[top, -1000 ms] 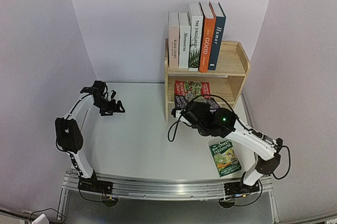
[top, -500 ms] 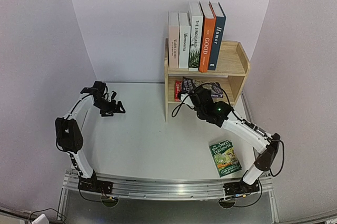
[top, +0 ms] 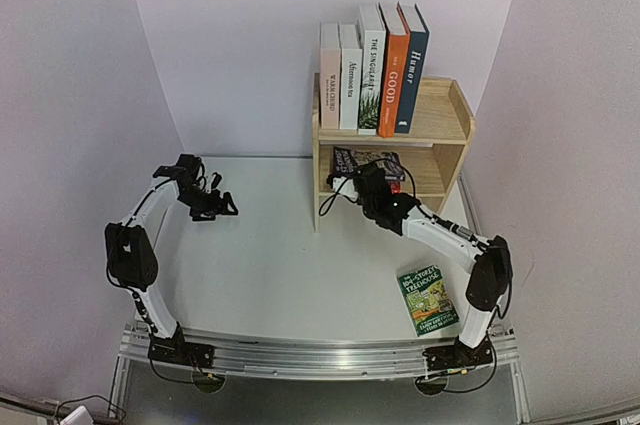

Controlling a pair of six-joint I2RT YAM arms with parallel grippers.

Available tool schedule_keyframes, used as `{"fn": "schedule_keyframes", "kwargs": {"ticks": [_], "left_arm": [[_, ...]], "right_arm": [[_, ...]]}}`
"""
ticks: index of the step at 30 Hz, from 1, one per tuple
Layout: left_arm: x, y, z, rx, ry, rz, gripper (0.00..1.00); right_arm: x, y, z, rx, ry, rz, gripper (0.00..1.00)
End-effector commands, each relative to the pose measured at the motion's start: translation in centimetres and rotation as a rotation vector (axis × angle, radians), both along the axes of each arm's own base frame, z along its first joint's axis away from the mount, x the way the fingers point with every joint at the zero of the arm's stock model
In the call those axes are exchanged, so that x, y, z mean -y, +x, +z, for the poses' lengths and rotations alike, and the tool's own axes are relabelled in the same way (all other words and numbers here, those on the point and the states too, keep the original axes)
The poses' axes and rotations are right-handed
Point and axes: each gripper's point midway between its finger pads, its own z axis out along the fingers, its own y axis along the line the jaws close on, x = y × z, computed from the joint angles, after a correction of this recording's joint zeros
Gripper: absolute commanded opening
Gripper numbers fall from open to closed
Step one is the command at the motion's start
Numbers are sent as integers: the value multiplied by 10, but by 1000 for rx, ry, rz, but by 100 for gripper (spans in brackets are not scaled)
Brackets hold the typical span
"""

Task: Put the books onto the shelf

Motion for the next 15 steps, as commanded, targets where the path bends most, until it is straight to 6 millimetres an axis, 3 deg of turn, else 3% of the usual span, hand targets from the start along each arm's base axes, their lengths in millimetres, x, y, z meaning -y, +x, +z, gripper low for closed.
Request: {"fn": "schedule_keyframes", "kwargs": {"ticks": [1,15], "left_arm": [[0,-2,0,3,3,-14,94],[1,-3,-6,-13,2,-15,94]], "right_arm": [[-5,4,12,50,53,29,0],[-10,6,-2,17,49,43,0]]}}
